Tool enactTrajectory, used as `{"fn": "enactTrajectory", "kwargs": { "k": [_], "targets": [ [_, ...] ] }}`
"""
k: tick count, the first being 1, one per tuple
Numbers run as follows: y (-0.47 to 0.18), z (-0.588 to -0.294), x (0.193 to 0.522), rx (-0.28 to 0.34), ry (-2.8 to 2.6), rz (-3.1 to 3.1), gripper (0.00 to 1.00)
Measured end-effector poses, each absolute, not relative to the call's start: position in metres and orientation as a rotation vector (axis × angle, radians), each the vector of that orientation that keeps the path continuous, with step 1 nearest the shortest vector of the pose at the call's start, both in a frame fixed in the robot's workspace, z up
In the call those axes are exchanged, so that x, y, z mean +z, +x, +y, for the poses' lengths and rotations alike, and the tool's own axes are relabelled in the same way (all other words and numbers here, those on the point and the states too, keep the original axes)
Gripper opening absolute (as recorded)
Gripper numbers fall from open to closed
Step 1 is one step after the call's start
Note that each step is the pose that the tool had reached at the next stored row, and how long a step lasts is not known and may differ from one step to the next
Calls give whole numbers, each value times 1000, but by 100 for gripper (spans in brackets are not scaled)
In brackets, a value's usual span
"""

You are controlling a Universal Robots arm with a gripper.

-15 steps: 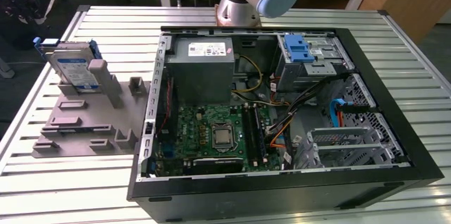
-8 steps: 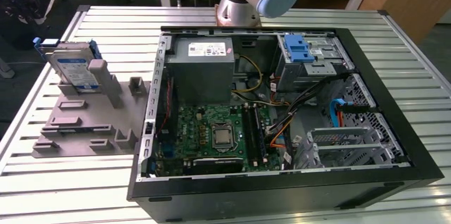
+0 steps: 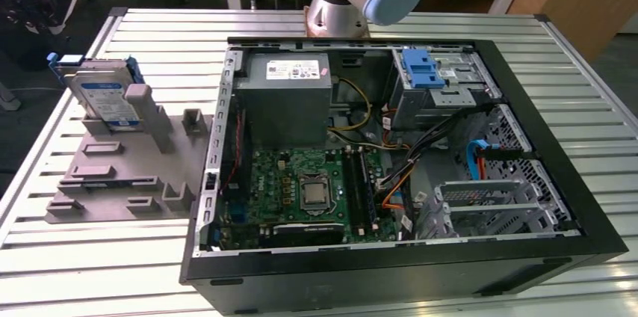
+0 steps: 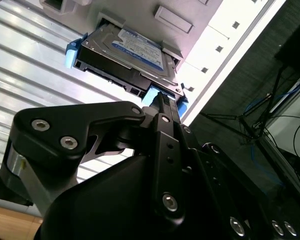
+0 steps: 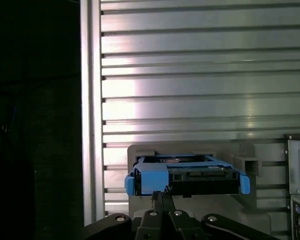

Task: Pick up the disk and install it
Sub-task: 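Pick up the disk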

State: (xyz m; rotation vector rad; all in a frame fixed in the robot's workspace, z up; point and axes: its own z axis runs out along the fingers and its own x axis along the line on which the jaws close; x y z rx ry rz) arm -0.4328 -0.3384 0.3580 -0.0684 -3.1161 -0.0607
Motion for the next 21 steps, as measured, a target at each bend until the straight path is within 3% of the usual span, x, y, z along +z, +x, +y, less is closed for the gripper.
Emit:
{"fn": "enactTrajectory", "kwargs": {
  "k": [21],
  "targets": [
    [-433,-338,358,-60,-44,-3116,11]
  ]
}}
